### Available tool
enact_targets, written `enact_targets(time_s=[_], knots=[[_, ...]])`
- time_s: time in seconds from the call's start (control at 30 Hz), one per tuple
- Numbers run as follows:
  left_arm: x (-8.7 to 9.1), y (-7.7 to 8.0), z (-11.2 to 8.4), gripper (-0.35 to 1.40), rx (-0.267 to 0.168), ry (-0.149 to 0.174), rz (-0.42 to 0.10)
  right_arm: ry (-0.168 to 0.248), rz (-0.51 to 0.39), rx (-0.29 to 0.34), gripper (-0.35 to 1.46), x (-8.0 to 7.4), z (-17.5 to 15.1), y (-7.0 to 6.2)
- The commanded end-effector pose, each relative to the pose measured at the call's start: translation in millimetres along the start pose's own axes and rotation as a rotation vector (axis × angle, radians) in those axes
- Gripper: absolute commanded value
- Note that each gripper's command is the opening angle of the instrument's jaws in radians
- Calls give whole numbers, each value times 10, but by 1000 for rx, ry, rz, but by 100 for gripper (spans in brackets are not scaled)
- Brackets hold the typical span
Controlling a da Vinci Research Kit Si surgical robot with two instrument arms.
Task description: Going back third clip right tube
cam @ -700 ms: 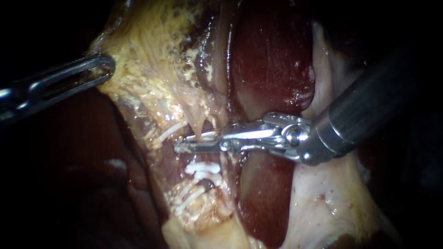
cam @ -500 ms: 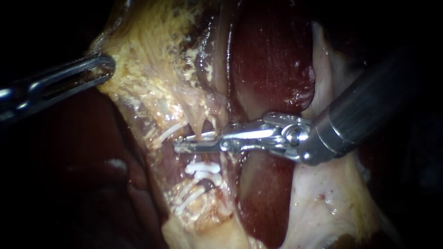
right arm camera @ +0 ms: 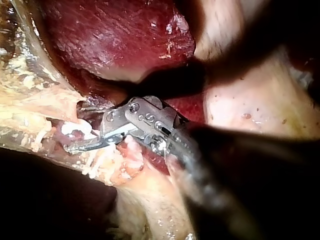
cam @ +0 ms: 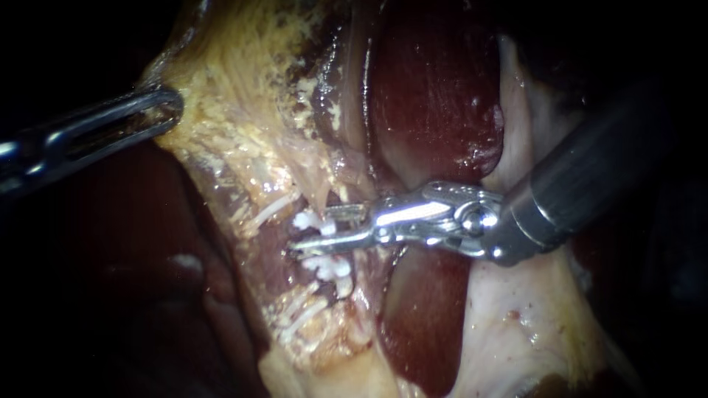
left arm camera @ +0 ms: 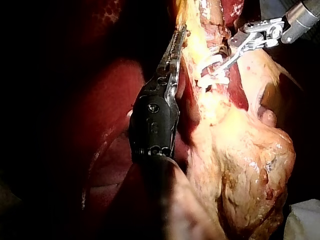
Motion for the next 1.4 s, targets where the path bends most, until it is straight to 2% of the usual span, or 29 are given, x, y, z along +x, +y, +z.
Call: enact_targets(time_s=[0.03,0.3,0.47,0.6,0.73,0.83,1.0,1.23,1.4], knots=[[0,0,0,-35,0,0,0,0,-4,-1,60,0,0,0],[0,0,-1,-35,0,0,0,1,-58,7,60,-2,-10,-3],[0,0,-1,-35,0,0,0,-7,-208,20,60,1,-31,-8],[0,0,-2,-35,0,0,0,-15,-346,38,60,6,-63,-15],[0,0,-2,-35,0,0,0,-15,-429,43,60,11,-98,-23],[0,-1,-1,-35,-1,0,0,-17,-486,51,60,21,-120,-29],[0,-1,0,-35,-1,0,0,-4,-534,64,60,35,-145,-41],[3,-2,5,-35,-3,-2,1,-6,-556,71,60,39,-152,-55],[14,-2,26,-35,-4,-8,4,-3,-574,74,60,39,-153,-58]])
